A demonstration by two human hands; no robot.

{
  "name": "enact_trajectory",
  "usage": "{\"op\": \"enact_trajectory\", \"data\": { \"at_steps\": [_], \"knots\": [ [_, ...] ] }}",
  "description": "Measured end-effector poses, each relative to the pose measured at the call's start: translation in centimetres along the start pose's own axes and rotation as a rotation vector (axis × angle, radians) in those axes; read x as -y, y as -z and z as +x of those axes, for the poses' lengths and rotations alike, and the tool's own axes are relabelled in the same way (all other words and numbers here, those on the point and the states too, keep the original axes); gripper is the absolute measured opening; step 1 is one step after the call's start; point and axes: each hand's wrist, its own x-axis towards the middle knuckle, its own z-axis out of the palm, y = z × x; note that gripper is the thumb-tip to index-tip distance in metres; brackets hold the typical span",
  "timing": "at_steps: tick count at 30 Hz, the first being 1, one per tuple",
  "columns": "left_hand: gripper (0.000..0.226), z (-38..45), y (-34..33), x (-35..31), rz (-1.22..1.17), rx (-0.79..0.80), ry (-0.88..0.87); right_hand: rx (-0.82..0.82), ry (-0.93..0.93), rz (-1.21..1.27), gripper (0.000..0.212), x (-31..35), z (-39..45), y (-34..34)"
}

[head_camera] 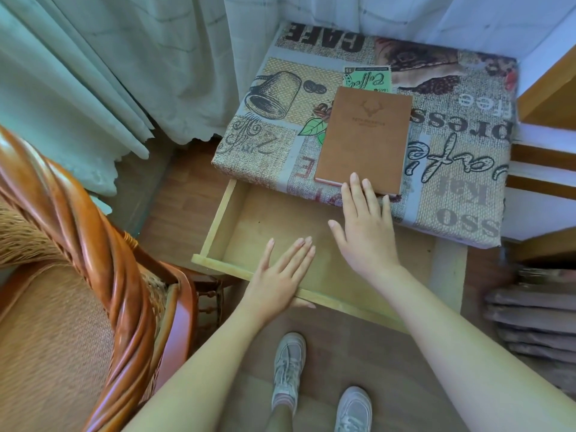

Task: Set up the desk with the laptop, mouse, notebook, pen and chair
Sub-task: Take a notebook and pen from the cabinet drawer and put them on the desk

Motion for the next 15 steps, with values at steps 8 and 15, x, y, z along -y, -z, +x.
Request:
{"op": "enact_trajectory", "data": {
  "at_steps": [8,15],
  "knots": [
    [0.135,4.4,2.4,1.7,-0.009,0.034,0.159,-0.028,0.003,0.001,0.066,0.0,0.1,-0.2],
    [0.140,8.3,3.1,3.0,-0.050,-0.012,0.159,-0.088,-0.003,-0.072,0.066,-1.1,0.0,-0.6]
  ]
}}
